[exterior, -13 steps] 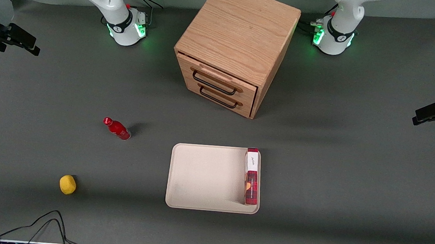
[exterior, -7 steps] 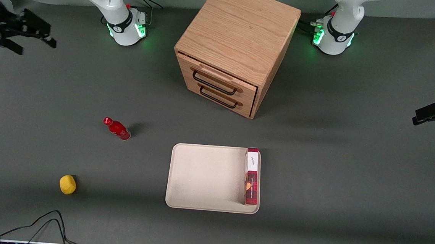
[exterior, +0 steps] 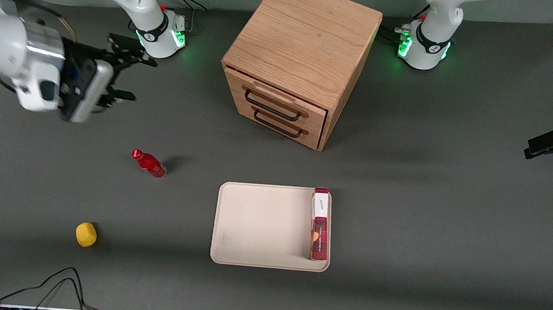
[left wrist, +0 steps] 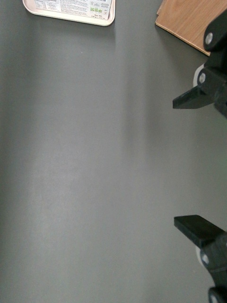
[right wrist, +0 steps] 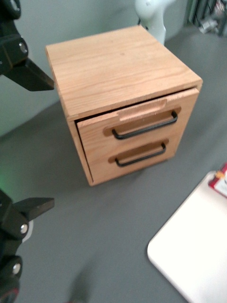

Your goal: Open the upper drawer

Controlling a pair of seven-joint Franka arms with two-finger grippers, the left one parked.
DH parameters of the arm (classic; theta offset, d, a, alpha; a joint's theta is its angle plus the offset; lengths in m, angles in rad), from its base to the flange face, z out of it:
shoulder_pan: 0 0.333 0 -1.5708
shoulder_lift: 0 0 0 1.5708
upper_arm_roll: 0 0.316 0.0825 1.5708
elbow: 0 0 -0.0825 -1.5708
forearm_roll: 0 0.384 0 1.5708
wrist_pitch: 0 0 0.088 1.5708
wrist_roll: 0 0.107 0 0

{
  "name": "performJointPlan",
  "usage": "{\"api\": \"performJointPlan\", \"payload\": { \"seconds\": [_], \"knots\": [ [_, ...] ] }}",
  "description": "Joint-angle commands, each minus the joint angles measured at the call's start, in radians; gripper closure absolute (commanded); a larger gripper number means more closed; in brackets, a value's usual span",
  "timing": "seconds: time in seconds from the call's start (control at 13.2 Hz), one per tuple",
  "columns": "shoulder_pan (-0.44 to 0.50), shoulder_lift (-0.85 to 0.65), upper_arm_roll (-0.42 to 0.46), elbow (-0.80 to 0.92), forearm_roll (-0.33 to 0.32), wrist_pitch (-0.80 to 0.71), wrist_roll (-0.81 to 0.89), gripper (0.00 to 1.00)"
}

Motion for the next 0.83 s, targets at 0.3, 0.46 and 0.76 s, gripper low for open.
{"api": "performJointPlan", "payload": {
  "seconds": [0.3, 0.46, 0.76],
  "knots": [
    [0.041, 0.233, 0.231, 0.047, -0.069, 0.148, 0.055, 0.00],
    [0.049, 0.284, 0.289, 0.047, -0.133, 0.203, 0.135, 0.00],
    [0.092, 0.353, 0.310, 0.041, -0.166, 0.301, 0.195, 0.00]
  ]
}}
